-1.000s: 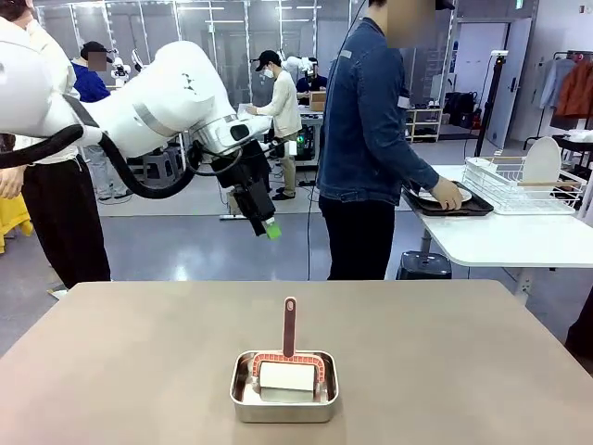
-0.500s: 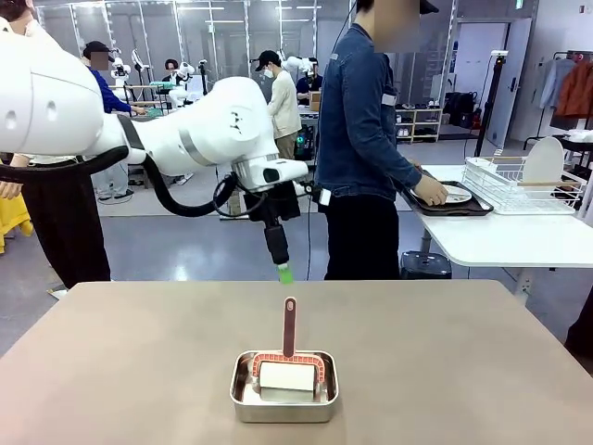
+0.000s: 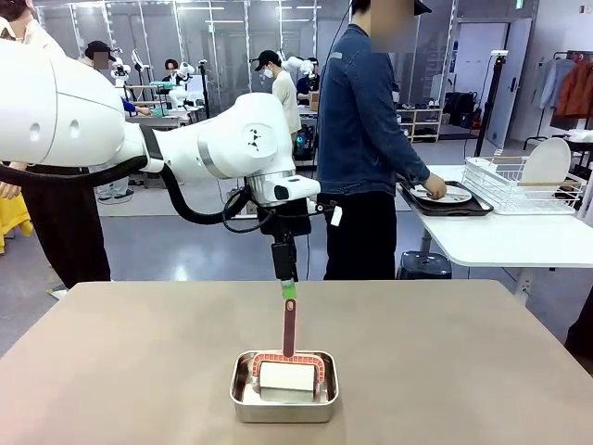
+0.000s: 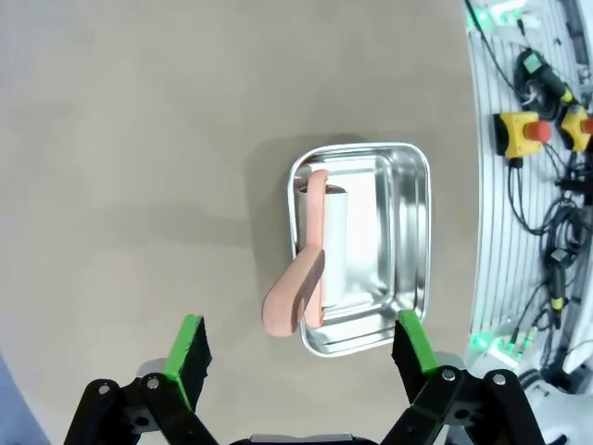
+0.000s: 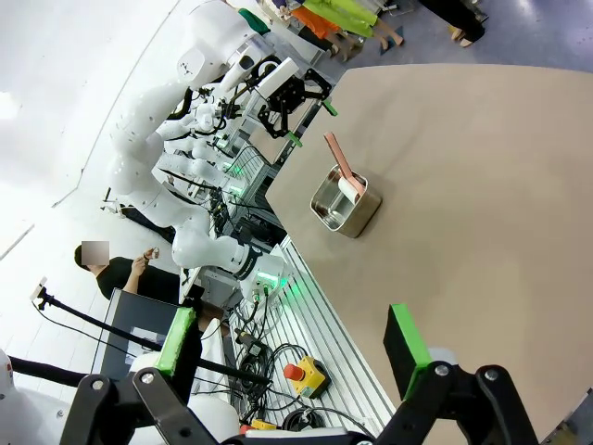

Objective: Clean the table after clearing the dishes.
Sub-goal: When the right (or left) Handle tray is removed, use the right hand (or left hand) to clean the right (or left) side of the table with the Lint Roller.

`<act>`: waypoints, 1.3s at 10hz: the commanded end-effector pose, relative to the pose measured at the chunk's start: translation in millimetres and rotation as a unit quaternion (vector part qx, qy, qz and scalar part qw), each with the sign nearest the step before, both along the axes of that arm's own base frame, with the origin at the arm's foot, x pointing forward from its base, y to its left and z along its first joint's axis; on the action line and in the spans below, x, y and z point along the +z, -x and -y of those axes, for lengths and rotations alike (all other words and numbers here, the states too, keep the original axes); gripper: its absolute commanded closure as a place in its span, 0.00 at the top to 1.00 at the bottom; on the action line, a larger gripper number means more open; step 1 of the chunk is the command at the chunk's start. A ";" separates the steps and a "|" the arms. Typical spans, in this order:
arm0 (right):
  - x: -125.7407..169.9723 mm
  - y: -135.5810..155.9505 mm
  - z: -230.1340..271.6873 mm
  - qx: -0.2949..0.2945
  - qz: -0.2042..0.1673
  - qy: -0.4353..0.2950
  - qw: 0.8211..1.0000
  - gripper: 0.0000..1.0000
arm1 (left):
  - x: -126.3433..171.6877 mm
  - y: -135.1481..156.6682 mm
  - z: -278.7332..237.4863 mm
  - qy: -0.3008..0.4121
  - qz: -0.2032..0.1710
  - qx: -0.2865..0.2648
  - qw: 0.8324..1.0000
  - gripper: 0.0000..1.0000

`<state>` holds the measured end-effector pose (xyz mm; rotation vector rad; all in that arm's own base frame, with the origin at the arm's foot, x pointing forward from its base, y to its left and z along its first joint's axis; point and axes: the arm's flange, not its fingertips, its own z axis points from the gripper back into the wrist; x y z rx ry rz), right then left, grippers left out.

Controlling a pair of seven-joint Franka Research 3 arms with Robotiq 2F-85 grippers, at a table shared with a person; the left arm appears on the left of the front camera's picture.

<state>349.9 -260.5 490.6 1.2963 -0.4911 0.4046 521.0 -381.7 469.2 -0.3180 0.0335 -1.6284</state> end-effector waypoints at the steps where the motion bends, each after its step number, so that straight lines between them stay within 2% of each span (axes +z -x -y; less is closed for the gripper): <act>1: 1.1 3.7 0.3 0.007 0.009 0.001 1.000 1.00 | 5.3 -2.4 -3.9 0.002 0.005 0.010 1.000 1.00; 5: 1.1 3.7 0.3 0.007 0.009 0.001 1.000 1.00 | 1.7 -2.8 -1.3 0.002 0.002 0.004 1.000 1.00; 6: 1.1 3.7 0.3 0.007 0.009 0.001 1.000 1.00 | -8.4 -9.6 -4.9 0.058 -0.055 -0.005 0.997 1.00; 8: 1.1 3.7 0.3 0.007 0.009 0.001 1.000 1.00 | -27.1 -12.2 1.6 0.037 -0.049 0.005 0.998 1.00; 10: 1.1 3.7 0.3 0.007 0.009 0.001 1.000 1.00 | -40.5 -8.8 4.4 -0.005 -0.061 -0.017 0.998 1.00; 13: 1.1 3.7 0.3 0.007 0.009 0.001 1.000 1.00 | -58.1 -5.1 5.4 -0.011 -0.077 -0.028 0.997 1.00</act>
